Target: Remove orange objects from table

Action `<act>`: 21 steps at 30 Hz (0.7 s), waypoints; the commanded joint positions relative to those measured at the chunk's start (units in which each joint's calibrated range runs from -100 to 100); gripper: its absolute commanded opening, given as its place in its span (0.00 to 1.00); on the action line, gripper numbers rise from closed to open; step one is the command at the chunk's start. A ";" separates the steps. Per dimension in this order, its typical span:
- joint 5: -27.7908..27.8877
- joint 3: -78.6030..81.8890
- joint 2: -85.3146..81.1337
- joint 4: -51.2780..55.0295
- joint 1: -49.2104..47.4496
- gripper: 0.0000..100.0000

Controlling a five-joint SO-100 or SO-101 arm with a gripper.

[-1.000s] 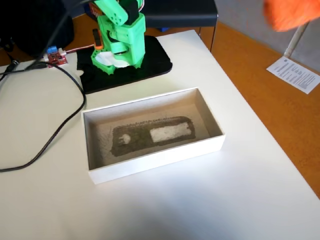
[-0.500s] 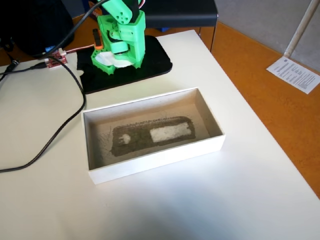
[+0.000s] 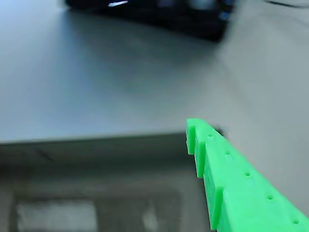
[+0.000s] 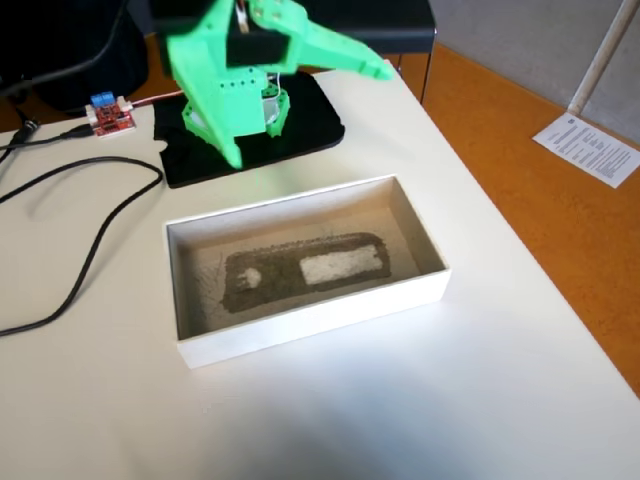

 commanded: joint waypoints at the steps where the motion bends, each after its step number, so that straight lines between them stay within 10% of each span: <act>1: 1.66 2.36 -1.58 12.56 0.75 0.67; 8: 2.93 10.69 -1.58 20.83 0.31 0.67; 21: -12.06 21.16 -1.41 17.75 -4.79 0.67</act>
